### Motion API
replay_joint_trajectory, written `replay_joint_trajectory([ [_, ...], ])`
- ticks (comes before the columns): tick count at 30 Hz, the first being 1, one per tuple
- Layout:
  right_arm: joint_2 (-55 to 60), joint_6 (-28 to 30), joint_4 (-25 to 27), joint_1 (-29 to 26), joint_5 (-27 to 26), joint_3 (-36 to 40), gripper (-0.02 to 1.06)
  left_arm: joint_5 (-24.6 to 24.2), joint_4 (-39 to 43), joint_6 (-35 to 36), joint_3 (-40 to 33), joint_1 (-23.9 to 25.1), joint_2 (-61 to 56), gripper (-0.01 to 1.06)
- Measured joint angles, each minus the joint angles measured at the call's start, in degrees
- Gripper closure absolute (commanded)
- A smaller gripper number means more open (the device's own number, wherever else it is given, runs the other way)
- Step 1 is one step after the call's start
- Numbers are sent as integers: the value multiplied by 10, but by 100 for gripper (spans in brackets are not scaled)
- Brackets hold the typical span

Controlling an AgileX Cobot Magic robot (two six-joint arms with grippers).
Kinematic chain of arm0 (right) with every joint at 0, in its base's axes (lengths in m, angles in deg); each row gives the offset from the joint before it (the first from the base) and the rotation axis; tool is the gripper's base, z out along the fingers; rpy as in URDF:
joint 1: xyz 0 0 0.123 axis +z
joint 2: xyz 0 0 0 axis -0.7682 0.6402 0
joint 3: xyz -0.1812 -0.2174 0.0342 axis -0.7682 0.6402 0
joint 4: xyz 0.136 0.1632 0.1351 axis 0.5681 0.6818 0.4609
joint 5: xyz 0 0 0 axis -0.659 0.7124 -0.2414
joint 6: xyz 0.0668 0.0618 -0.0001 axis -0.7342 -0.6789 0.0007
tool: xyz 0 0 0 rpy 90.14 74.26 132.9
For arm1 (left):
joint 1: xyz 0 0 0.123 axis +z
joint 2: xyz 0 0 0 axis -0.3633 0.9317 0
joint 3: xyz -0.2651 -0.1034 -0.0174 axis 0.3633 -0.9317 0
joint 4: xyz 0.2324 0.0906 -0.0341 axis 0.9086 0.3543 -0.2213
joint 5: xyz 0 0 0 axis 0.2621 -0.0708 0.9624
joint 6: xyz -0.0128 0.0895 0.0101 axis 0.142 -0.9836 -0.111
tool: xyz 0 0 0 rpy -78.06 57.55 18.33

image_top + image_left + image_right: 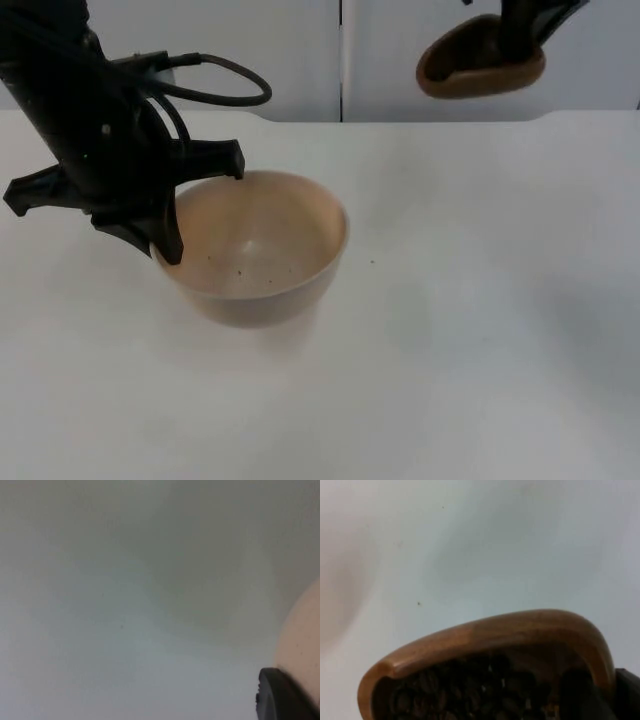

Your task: Pick up the bowl with the left hand and pour the coffee beans from the cup into the bowl with the right hand.

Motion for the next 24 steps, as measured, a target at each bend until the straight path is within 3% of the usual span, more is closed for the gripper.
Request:
replay_joint_trajectory([
  [16, -2, 3, -2, 4, 12, 0, 104, 0, 0, 0, 0, 0, 0, 105],
  [24, -2, 0, -7, 63, -7, 0, 104, 0, 0, 0, 0, 0, 0, 105],
])
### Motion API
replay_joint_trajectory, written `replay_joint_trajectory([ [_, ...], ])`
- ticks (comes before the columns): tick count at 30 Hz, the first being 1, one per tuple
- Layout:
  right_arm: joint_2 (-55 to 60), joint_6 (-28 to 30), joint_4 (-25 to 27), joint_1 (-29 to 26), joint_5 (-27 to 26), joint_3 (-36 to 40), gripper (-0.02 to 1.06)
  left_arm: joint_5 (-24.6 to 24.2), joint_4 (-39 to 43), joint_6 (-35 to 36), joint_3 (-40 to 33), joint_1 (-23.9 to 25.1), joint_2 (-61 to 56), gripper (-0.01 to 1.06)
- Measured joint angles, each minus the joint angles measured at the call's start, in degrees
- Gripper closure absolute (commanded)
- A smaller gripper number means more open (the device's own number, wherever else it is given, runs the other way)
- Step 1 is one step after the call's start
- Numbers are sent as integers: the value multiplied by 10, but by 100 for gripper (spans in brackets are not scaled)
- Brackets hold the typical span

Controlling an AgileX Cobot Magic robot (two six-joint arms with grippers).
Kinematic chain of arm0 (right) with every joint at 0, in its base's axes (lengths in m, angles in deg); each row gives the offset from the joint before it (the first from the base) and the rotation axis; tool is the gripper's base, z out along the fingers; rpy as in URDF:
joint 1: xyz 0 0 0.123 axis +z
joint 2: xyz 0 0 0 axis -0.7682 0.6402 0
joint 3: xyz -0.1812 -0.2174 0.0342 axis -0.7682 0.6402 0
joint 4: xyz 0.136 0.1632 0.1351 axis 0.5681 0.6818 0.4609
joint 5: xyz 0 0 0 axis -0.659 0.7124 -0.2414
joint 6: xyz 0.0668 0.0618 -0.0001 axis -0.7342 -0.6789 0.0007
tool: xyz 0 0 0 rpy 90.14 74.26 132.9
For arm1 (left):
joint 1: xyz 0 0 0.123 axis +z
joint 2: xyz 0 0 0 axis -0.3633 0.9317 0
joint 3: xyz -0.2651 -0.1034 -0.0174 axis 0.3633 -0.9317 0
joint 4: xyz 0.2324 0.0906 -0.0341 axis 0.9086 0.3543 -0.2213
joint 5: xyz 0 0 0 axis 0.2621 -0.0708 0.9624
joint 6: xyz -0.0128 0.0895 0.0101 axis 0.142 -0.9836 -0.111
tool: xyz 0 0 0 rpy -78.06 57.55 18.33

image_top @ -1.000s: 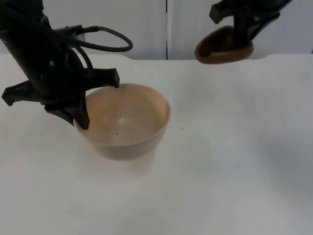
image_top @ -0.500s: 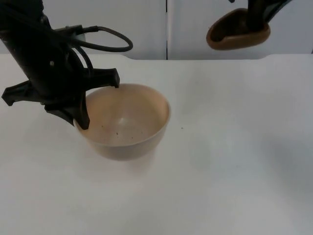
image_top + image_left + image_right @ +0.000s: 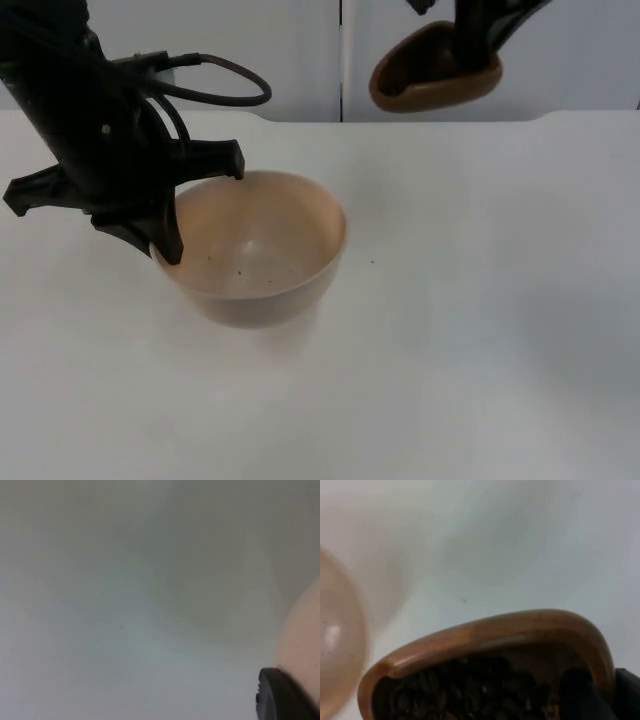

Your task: Pick up the bowl with the left hand and pour the coffee beans from the cup into the bowl with the right hand.

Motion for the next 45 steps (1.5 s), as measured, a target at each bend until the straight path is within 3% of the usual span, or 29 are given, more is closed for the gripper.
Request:
replay_joint_trajectory([
  [3, 0, -8, -21, 24, -11, 0, 104, 0, 0, 0, 0, 0, 0, 105],
  [7, 0, -49, -113, 77, -31, 0, 104, 0, 0, 0, 0, 0, 0, 105],
  [16, 0, -60, -156, 125, -67, 0, 104, 0, 0, 0, 0, 0, 0, 105],
  [20, 0, -61, -203, 149, -81, 0, 104, 0, 0, 0, 0, 0, 0, 105],
  [42, 0, -62, -310, 176, -68, 0, 104, 0, -1, 0, 0, 0, 0, 105],
  [45, 0, -62, -343, 184, -60, 0, 104, 0, -1, 0, 0, 0, 0, 105],
])
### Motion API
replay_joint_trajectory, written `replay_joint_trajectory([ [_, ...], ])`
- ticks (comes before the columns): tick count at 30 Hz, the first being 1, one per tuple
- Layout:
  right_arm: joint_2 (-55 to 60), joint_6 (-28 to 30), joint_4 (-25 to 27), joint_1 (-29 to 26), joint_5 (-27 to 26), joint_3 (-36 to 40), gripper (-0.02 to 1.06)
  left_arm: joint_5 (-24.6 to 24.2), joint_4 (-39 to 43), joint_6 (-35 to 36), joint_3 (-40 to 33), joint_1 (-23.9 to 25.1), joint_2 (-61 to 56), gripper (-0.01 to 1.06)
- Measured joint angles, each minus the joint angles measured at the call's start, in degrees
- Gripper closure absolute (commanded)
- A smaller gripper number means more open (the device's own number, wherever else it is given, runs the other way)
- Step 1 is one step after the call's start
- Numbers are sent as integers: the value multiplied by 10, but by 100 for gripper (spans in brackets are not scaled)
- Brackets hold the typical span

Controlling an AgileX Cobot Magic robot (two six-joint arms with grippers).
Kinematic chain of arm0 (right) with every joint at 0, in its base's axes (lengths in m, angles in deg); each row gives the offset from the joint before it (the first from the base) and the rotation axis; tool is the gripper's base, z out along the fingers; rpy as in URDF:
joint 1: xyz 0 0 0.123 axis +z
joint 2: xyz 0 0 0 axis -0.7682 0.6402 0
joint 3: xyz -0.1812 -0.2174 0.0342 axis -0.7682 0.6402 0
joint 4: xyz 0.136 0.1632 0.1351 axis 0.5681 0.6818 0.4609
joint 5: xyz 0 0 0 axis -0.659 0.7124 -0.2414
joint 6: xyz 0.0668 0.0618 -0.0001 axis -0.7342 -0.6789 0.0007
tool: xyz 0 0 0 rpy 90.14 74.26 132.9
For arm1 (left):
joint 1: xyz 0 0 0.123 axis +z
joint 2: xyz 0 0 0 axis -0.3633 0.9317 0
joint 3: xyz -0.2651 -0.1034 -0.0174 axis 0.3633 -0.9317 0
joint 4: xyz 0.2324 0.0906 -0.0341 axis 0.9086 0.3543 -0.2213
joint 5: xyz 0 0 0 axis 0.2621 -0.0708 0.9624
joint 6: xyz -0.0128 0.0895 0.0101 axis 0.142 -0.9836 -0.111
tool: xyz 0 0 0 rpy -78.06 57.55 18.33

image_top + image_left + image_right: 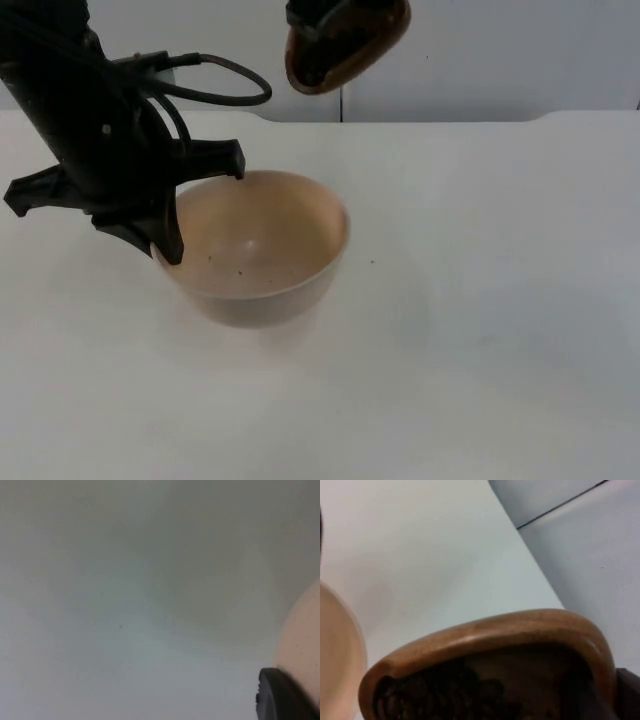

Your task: Pick up the bowl with the left hand and pour the coffee beans from the cup into the bowl with the right hand.

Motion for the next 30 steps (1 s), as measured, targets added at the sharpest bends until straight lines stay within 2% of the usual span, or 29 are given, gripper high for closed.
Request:
replay_joint_trajectory([
  [8, 0, -9, -55, 26, 1, 0, 104, 0, 0, 0, 0, 0, 0, 105],
  [21, 0, -18, -117, 51, 13, 1, 104, 0, 0, 0, 0, 0, 0, 105],
  [26, 0, -23, -147, 62, 16, 26, 104, 0, 0, 0, 0, 0, 0, 105],
  [30, 1, -50, -172, 62, 18, 46, 104, 0, 0, 0, 0, 0, 0, 105],
])
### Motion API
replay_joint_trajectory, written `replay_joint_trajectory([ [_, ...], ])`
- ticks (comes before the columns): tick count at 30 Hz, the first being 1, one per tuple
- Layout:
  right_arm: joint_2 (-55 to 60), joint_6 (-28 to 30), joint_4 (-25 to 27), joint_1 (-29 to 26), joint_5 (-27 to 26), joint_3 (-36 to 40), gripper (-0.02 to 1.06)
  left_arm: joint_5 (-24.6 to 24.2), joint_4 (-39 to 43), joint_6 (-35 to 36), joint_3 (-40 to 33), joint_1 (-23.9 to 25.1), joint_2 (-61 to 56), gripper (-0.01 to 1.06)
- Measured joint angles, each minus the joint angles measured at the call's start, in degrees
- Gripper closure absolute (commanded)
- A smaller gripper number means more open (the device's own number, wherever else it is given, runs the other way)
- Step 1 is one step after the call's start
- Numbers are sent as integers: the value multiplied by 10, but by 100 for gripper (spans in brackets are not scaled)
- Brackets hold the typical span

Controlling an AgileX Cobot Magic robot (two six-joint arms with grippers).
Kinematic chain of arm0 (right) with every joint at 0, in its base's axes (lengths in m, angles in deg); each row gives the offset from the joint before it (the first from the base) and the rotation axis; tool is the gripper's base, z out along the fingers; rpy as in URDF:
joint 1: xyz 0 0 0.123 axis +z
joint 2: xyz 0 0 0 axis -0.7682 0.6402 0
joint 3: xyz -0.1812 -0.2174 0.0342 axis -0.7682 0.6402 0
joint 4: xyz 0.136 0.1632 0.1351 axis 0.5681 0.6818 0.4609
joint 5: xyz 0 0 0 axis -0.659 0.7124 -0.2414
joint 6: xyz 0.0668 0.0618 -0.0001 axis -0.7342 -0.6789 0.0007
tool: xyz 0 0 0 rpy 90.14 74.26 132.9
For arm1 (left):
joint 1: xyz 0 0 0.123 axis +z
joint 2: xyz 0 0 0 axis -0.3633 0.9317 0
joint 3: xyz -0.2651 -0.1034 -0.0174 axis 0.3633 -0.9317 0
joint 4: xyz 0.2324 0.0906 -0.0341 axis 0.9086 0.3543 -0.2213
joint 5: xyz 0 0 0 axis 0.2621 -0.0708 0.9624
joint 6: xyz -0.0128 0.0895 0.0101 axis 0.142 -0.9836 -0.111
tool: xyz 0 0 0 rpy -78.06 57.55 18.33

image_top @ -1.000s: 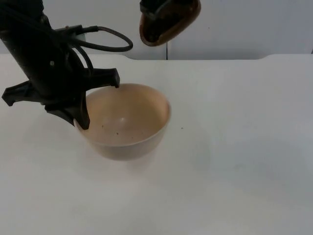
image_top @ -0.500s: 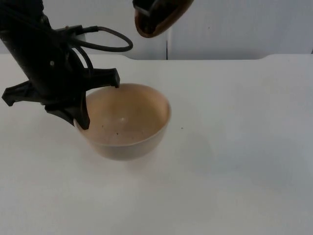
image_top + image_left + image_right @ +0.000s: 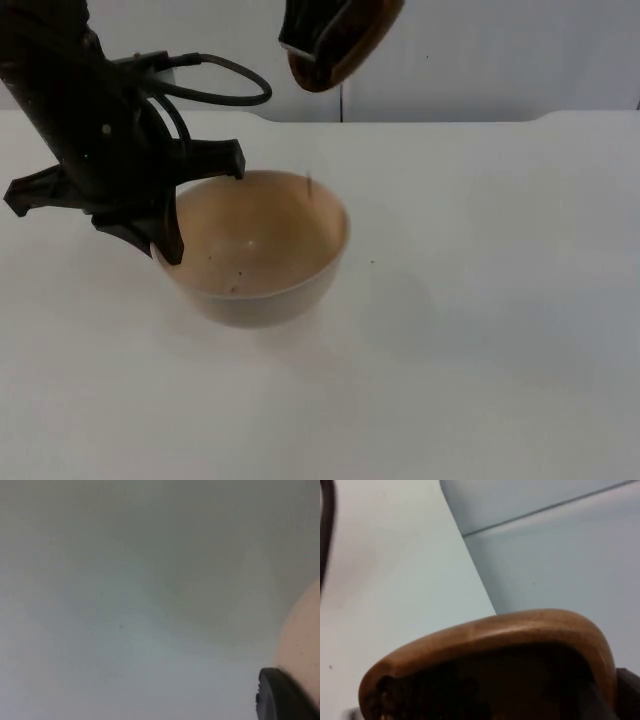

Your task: Pick up the bowl with the left hand and pour the coffee beans from the cup into the bowl with the right hand.

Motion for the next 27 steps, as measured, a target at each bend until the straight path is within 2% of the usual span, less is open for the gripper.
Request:
replay_joint_trajectory([
  [9, 0, -36, -9, 1, -2, 9, 104, 0, 0, 0, 0, 0, 0, 105],
  [14, 0, -44, -38, 17, -3, 9, 104, 0, 0, 0, 0, 0, 0, 105],
  [17, 0, -48, -74, 36, -3, 9, 104, 0, 0, 0, 0, 0, 0, 105],
  [27, 0, -36, -108, 42, 2, 9, 104, 0, 0, 0, 0, 0, 0, 105],
])
